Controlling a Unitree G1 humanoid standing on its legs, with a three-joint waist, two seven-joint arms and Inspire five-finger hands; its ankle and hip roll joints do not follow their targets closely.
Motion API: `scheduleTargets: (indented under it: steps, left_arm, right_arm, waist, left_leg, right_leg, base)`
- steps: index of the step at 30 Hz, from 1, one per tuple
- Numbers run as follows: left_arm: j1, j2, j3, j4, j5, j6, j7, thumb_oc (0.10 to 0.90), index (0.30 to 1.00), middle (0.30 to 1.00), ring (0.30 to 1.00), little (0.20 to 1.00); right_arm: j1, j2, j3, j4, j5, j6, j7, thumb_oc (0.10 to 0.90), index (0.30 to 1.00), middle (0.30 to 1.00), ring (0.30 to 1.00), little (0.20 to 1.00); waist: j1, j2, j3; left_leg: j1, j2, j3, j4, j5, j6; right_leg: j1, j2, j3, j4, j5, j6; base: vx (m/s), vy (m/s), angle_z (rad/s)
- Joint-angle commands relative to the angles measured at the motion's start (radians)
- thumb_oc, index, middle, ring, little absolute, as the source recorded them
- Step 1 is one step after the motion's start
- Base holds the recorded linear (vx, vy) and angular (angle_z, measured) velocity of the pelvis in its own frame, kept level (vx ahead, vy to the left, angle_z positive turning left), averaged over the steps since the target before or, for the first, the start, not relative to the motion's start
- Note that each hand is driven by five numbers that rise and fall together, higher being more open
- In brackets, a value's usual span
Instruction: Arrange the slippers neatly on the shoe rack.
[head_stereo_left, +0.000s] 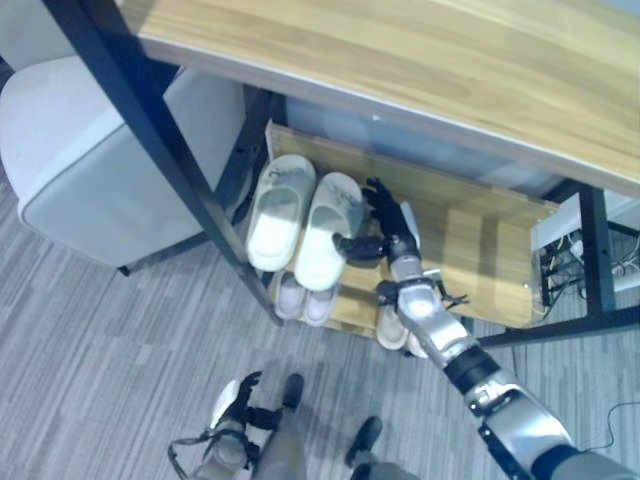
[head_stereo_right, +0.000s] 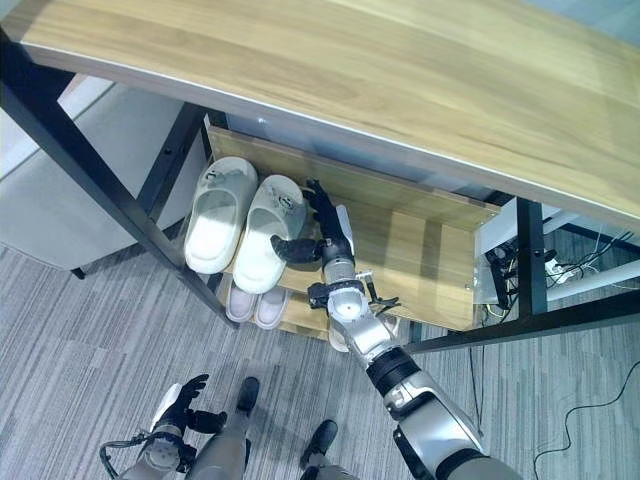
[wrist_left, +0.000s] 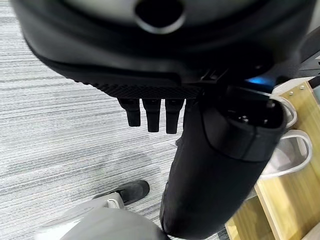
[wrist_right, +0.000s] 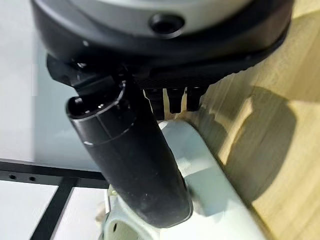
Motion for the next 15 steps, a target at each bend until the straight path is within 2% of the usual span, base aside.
scheduleTargets:
  steps: [1,7,15]
  left_arm:
    - [-0.007,-0.045,-0.076,0.028,-0.027,-0.038,0.023,0.8,0.9,0.9,0.9,0.9]
    - [-0.005,-0.043,-0.081,0.025,-0.02,-0.043,0.021,0.8,0.9,0.9,0.9,0.9]
    - [0.002,-0.048,-0.098,0.017,0.004,-0.068,0.028,0.8,0.9,0.9,0.9,0.9]
  right_arm:
    - [-0.129,-0.029,-0.065,-0.028,-0.057,-0.074,-0.043,0.8,0.9,0.9,0.9,0.9]
    - [-0.164,-0.054,-0.071,0.009,-0.102,-0.067,-0.062,0.8,0.9,0.9,0.9,0.9]
    - [-0.226,-0.111,-0.045,0.038,-0.295,-0.063,-0.119,0.8,0.9,0.9,0.9,0.9]
  waist:
    - [0.052,-0.007,0.018]
    - [0.055,-0.006,0.016]
    - [0.057,0.006,0.006]
  left_leg:
    - [0.088,-0.003,0.027,-0.008,-0.136,-0.014]
    - [0.089,-0.004,0.03,-0.008,-0.137,-0.012]
    - [0.094,-0.01,0.034,-0.012,-0.139,-0.014]
  right_leg:
    - [0.015,-0.069,0.024,0.076,-0.046,0.086]
    - [0.015,-0.073,0.019,0.079,-0.042,0.088]
    - [0.014,-0.08,0.016,0.076,-0.036,0.09]
  base:
    - [0.01,0.01,0.06]
    - [0.0,0.006,0.04]
    - [0.0,0.0,0.0]
